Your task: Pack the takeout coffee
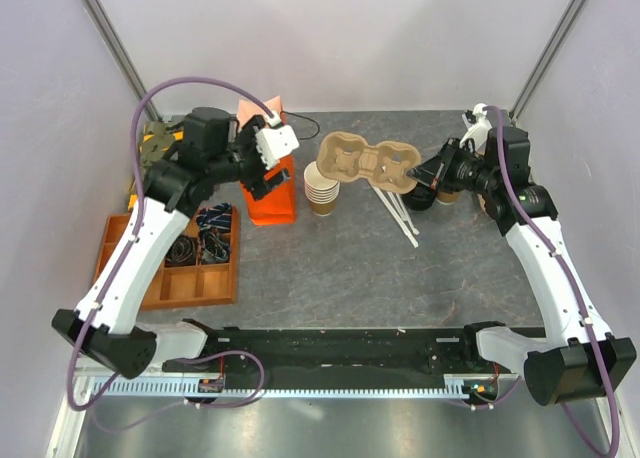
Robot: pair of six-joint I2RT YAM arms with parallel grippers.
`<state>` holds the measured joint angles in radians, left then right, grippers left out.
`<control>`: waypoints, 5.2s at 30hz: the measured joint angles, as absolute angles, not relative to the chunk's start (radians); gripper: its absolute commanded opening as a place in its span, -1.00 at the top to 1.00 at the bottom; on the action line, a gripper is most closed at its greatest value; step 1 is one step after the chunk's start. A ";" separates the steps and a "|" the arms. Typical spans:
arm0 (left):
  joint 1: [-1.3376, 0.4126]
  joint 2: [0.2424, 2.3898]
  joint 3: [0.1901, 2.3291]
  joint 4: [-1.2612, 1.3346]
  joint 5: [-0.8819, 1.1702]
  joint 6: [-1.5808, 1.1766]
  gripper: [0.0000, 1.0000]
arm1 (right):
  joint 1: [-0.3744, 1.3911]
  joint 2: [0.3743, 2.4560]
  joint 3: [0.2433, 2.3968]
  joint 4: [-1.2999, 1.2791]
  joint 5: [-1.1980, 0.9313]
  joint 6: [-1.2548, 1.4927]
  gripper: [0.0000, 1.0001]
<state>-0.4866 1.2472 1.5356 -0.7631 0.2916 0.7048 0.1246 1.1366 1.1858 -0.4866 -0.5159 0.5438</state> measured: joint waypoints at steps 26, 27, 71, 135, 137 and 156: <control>-0.277 1.400 1.554 -0.995 0.455 0.862 0.96 | 0.047 1.140 1.317 -0.564 -0.519 0.482 1.00; -0.285 1.389 1.549 -1.004 0.455 0.852 0.96 | 0.046 1.140 1.318 -0.565 -0.520 0.482 1.00; -0.234 1.725 1.923 -1.320 0.493 0.925 0.96 | 0.017 1.140 1.330 -0.664 -0.556 0.388 1.00; -0.427 1.433 1.666 -0.940 0.155 -0.136 -0.40 | -0.129 0.981 1.583 -0.876 -0.658 0.333 1.00; -0.427 1.435 1.648 -0.940 0.155 -0.123 -0.33 | -0.129 0.980 1.583 -0.884 -0.683 0.347 1.00; -0.429 1.382 1.545 -0.921 0.238 -0.239 0.96 | -0.065 1.031 1.579 -0.935 -0.783 0.378 1.00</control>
